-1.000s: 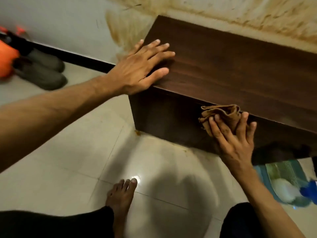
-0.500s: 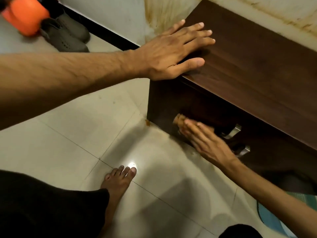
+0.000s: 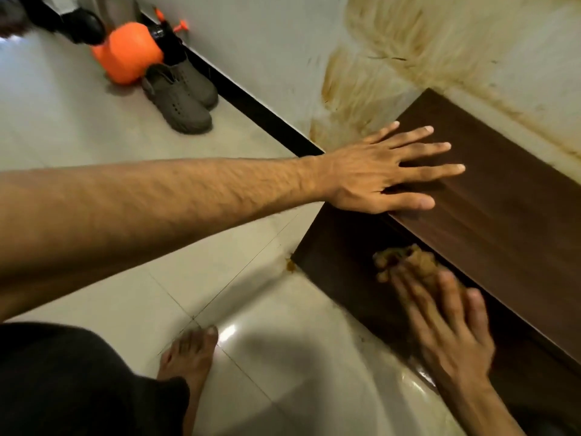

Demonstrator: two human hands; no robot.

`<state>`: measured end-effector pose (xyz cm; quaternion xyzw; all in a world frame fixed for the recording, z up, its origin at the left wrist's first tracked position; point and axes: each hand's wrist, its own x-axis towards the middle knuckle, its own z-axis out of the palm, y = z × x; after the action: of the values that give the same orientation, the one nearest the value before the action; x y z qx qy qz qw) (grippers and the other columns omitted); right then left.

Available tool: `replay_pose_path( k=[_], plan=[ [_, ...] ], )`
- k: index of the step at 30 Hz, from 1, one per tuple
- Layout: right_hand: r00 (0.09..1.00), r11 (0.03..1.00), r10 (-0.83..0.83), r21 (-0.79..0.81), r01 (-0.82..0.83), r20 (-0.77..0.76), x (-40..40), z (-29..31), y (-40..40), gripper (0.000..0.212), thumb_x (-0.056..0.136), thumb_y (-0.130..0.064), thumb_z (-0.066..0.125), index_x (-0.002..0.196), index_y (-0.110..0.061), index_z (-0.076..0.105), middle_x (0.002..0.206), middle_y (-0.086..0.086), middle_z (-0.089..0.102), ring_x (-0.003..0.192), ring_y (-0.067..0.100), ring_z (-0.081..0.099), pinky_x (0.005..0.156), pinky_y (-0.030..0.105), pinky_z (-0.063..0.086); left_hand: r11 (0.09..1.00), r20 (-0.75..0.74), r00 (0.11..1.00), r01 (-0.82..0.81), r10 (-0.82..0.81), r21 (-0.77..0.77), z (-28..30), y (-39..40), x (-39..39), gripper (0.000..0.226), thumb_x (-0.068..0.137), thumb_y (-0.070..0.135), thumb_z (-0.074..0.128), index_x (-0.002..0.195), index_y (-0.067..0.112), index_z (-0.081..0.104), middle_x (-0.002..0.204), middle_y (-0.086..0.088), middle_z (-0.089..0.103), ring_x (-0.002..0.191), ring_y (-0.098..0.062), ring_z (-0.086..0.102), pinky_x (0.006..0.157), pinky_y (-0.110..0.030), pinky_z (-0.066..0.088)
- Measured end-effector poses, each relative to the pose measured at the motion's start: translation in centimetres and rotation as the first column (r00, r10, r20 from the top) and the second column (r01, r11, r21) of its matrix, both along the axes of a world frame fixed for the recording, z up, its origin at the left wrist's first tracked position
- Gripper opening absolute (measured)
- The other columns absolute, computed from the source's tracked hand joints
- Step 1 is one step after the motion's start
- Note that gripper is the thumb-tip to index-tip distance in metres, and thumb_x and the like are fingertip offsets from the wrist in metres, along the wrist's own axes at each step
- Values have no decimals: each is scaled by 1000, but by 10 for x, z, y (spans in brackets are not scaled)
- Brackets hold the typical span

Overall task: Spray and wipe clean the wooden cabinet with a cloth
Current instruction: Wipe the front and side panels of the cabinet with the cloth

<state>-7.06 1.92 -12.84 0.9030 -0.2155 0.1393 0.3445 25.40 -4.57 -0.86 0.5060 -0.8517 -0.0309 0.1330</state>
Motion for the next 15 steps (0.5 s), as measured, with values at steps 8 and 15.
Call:
replay_pose_path(
  k=[8,15],
  plan=[
    [798,994,99,23,-107,-595,44,-95,-5,62,100,-1,15,161,7,10,162,47,-16,155,54,-24,124,65,-21,189,133,704,-361,698,913,-326,316,-18,103,91,61,57,165,35,-10,179,-4,-2,169,-32,1,132,-51,19],
    [931,997,66,-7,-73,-360,61,-89,-12,58,108,-2,10,166,-1,14,176,20,-5,163,38,-8,129,58,-13,765,-391,799,-128,456,632,-66,62,19,71,109,72,0,174,44,-4,180,17,-25,167,-10,-22,137,-58,-3]
  ],
)
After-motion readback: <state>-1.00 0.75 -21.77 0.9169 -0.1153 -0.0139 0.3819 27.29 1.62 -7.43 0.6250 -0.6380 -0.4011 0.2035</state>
